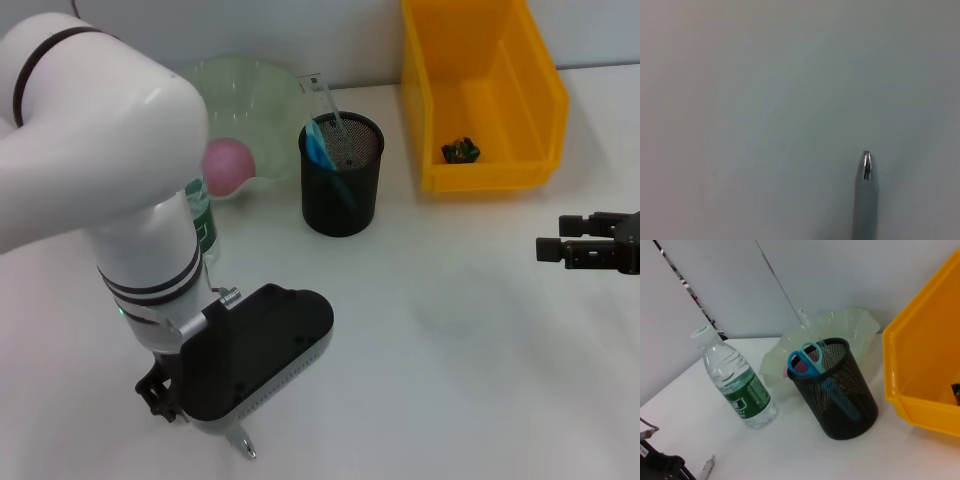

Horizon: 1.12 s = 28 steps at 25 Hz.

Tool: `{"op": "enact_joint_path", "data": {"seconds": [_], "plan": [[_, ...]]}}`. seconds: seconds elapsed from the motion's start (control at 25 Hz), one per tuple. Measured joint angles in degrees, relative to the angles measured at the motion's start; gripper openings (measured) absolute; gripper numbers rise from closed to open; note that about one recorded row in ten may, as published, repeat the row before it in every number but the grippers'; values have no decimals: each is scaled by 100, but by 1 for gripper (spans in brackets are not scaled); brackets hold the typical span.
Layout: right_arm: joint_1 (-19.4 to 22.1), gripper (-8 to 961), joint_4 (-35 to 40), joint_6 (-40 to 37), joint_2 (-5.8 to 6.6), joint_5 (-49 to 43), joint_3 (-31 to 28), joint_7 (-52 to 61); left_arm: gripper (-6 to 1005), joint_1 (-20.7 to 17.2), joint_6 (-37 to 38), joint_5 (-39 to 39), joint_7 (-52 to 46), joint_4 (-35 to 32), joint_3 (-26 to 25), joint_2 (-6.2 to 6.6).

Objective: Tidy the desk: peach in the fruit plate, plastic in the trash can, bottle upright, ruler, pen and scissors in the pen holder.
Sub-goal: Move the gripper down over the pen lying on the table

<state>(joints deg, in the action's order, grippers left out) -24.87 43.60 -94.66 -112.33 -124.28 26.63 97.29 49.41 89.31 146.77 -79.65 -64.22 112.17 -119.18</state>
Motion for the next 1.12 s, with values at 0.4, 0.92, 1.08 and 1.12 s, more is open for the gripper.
{"op": "enact_joint_path", "data": {"seconds": [0.4, 0.92, 1.08, 1.12], "plan": [[6, 819, 0, -19, 1, 0, -26, 6, 396, 2, -52, -1, 19, 40, 43, 0], [2, 819, 0, -44, 1, 0, -41, 10, 295, -2, -127, 0, 59, 70, 58, 0], [0, 819, 0, -44, 1, 0, -44, 10, 237, -2, -144, 0, 22, 68, 32, 0], [0, 819, 0, -45, 1, 0, -44, 10, 222, -2, -144, 0, 22, 68, 32, 0]]}}
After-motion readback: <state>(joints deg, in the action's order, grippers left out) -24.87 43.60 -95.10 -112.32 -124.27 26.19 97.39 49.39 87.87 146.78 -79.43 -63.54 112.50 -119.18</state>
